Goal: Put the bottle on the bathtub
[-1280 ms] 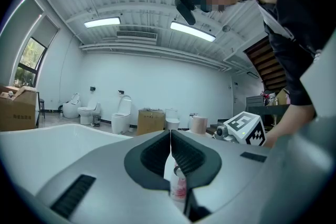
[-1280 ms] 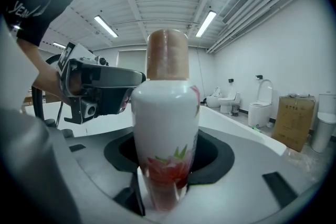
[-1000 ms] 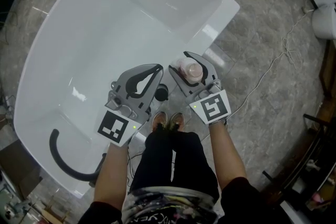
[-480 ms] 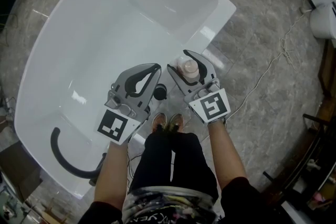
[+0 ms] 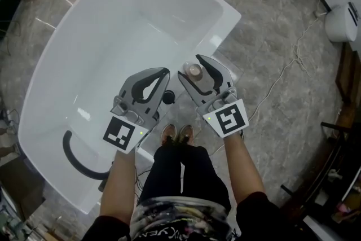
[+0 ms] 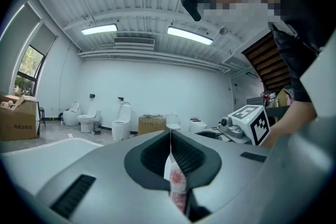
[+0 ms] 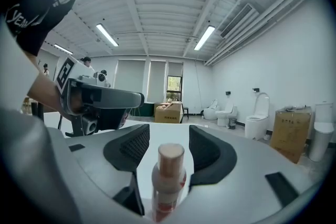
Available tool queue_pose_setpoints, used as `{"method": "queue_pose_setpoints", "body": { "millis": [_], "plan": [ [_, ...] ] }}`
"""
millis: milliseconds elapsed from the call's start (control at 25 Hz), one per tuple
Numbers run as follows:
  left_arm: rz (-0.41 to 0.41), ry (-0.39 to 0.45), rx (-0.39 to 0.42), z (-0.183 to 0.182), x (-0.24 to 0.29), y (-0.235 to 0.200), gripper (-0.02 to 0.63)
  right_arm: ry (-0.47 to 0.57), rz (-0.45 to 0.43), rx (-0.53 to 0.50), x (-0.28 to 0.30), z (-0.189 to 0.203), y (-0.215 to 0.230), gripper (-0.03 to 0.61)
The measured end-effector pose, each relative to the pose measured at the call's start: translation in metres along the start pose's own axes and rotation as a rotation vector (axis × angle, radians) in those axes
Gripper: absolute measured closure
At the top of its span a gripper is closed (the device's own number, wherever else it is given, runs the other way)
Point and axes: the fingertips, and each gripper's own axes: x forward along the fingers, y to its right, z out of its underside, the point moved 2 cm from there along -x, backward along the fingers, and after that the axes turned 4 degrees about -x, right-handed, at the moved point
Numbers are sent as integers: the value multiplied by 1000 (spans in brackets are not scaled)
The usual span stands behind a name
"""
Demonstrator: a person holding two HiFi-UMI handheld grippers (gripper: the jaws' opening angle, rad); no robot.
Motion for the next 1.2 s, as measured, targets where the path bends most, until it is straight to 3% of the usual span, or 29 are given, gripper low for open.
{"method": "queue_pose_setpoints", "body": {
  "millis": [720,1200],
  "plan": [
    [85,13,60,-171,-35,69,592,66,56,-43,-90,-205,-16,345],
    [170,-14,78,-255,-73,127,592,67,82,-47,-148,-305,-38,359]
  ]
}}
